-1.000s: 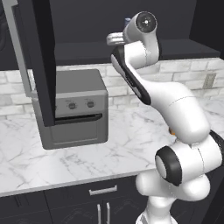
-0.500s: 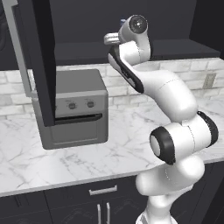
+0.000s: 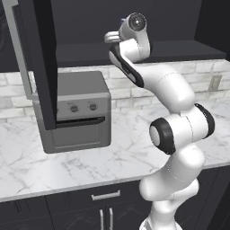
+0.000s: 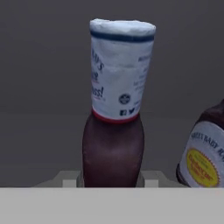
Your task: There are various items on the counter. Only move the condiments/shakers into the cabinet.
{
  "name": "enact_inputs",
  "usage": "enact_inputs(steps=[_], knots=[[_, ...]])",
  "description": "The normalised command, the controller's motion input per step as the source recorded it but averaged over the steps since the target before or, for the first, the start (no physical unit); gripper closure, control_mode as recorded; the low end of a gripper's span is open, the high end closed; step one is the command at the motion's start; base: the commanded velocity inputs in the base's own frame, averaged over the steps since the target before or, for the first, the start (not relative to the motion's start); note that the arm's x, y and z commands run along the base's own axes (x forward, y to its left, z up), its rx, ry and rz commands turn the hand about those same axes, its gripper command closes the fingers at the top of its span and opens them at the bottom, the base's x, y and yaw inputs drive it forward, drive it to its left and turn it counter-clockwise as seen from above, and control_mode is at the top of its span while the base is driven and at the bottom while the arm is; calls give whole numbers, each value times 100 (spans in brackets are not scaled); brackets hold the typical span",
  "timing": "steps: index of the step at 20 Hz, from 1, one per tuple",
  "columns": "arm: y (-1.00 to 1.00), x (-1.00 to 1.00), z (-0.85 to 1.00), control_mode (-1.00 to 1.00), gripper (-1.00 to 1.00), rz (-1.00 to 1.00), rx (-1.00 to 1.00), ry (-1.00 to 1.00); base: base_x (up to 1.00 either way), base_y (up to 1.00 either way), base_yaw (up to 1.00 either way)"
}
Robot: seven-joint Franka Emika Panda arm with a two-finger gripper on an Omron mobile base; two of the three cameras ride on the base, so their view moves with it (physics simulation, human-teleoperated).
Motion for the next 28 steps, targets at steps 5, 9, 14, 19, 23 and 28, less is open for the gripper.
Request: enact_inputs(steps=[5,9,14,19,23,28], knots=[[0,17,-36,-100,100,0,0,5,0,0,0],[0,1,-25,-100,-100,0,-5,2,0,0,0],[0,2,0,-100,-100,0,0,1,0,0,0],[0,-9,-3,-100,-100,0,-3,0,0,0,0],[0,-64,-10,-100,-100,0,-4,-4,0,0,0],[0,-100,-27,-100,-100,-3,-2,-12,0,0,0]])
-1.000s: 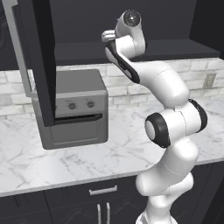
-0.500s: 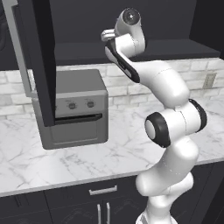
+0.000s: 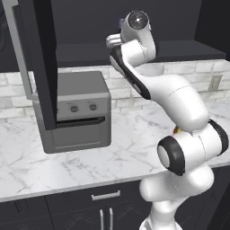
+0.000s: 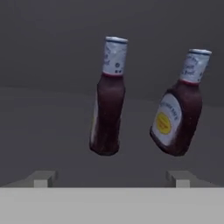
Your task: There are various items on the counter. Only move the condiments/shakers into the cabinet.
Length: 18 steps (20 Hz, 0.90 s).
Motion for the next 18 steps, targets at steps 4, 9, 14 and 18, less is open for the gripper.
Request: enact_inputs(steps=[4,9,14,18], knots=[[-2,-100,-46,-100,-100,-9,0,-11,0,0,0],[-30,-100,-57,-100,-100,-18,0,-3,0,0,0],[-64,-100,-73,-100,-100,-24,3,1,0,0,0],[-93,-83,-68,-100,-100,-4,7,16,0,0,0]])
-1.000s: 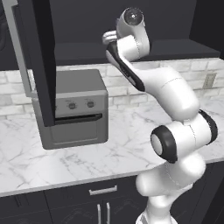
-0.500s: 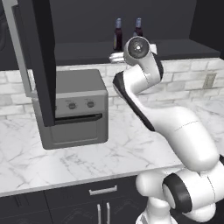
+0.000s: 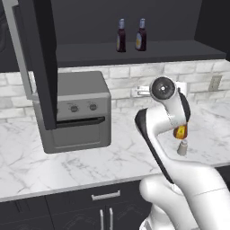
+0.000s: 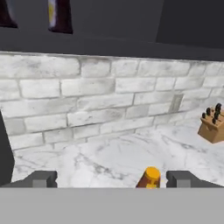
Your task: There are various items on the counter. Only move the condiments/shakers into the cabinet.
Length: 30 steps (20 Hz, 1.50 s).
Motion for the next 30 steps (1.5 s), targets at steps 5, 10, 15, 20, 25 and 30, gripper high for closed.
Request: enact_inputs(steps=[5,10,15,20,25,30], knots=[[-99,-30,-58,-100,-100,1,13,25,0,0,0],[-100,0,-37,-100,-100,15,22,26,0,0,0],[-80,0,-54,-100,-100,25,10,26,0,0,0],[-32,5,-60,-100,-100,6,0,20,0,0,0],[-5,18,-59,-100,-100,0,-7,9,0,0,0],[-62,8,-56,-100,-100,24,-1,5,0,0,0]])
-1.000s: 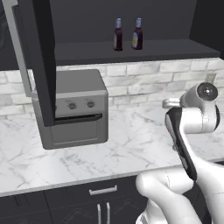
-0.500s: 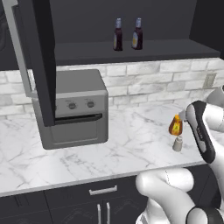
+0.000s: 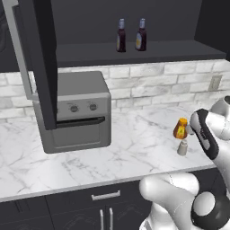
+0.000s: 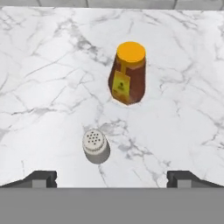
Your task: There are various items on the counter. Only move the condiments/shakers into the cabinet.
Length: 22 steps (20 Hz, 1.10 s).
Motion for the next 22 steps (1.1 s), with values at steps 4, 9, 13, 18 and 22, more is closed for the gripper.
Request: enact_inputs(steps=[4,9,13,18,22], knots=[[-74,0,-43,-100,-100,38,2,1,0,0,0],[-49,-8,-22,-100,-100,40,2,-6,0,0,0],[-18,0,-10,-100,-100,38,4,-18,0,0,0],[22,-19,-3,-100,-100,34,2,-30,0,0,0],[48,-52,0,-100,-100,25,0,-27,0,0,0]])
